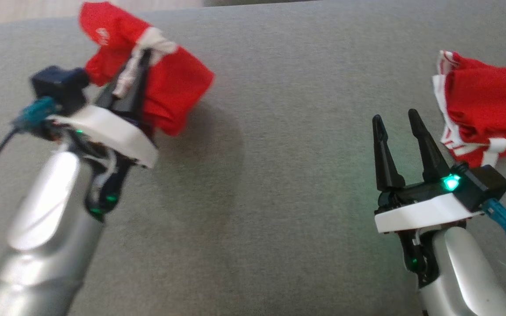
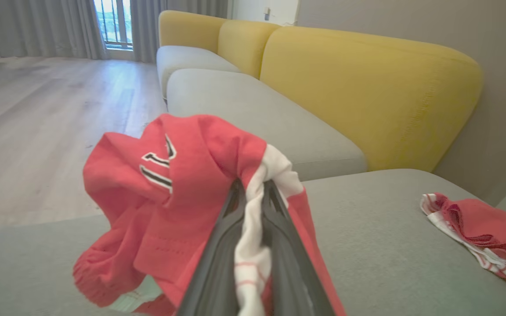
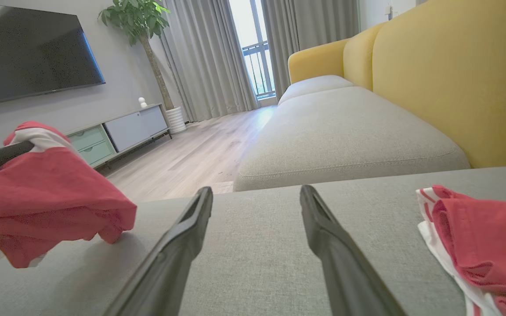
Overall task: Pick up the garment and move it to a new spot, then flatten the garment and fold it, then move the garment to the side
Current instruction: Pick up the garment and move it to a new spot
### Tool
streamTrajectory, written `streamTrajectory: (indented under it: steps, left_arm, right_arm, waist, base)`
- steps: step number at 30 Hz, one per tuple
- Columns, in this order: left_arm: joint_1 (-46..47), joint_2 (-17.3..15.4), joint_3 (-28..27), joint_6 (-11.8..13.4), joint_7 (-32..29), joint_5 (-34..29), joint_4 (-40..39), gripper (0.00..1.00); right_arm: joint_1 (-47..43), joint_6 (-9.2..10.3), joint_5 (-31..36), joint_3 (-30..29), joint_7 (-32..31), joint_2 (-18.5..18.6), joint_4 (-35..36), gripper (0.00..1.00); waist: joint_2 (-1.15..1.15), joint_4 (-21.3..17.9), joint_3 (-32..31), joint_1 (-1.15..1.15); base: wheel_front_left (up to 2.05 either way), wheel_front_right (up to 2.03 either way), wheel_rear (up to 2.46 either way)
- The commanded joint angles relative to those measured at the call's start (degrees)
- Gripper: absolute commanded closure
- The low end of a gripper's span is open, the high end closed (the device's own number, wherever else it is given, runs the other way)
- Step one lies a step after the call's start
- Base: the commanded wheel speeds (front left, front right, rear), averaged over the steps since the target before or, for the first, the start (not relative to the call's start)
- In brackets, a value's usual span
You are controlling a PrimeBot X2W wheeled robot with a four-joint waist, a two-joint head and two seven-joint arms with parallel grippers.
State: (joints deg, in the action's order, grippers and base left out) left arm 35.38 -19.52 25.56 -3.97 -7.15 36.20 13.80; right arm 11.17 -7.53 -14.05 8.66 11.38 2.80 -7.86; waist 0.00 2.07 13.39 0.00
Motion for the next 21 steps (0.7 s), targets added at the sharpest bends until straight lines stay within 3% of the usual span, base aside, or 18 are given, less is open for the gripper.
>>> streamTrajectory:
  steps: [1,8,9,10,16,21]
  left_arm:
    - [2.47,-0.24,-1.12,0.75,-0.8,-0.56,-2.79,1.0]
    - [4.8,5.1,2.9,2.69,-2.0,-2.33,-1.17,1.0]
    - [5.37,6.11,3.46,3.02,-1.71,-2.75,-0.48,0.59]
    - [5.93,7.09,3.97,3.28,-1.17,-3.19,0.27,0.0]
    - [8.6,10.75,4.21,3.36,3.81,-3.73,3.44,0.0]
    - [8.53,8.61,2.16,3.73,9.39,-4.89,5.57,0.0]
  right_arm:
    - [2.16,0.04,-0.69,1.75,0.92,0.08,1.29,0.0]
    - [3.92,0.04,-2.23,3.3,2.17,0.08,-0.16,0.0]
    - [4.18,0.04,-2.49,3.47,2.35,0.08,-0.42,0.0]
    - [4.42,0.04,-2.67,3.68,2.51,0.08,-0.7,0.0]
    - [5.09,0.04,-3.41,4.22,3.22,0.08,-2.01,0.0]
    - [4.49,0.04,-2.9,2.99,3.46,0.08,-2.67,0.0]
  waist:
    - [0.0,-2.45,0.8,0.0]
    - [0.0,-6.97,1.79,0.0]
    - [0.0,-7.61,1.93,0.0]
    - [0.0,-8.19,2.04,0.0]
    - [0.0,-9.81,2.11,0.0]
    - [0.0,-8.02,1.26,0.0]
  base:
    - [0.0,0.0,0.0]
    - [0.0,0.0,0.0]
    - [0.0,0.0,0.0]
    - [0.0,0.0,0.0]
    - [0.0,0.0,0.0]
    - [0.0,0.0,0.0]
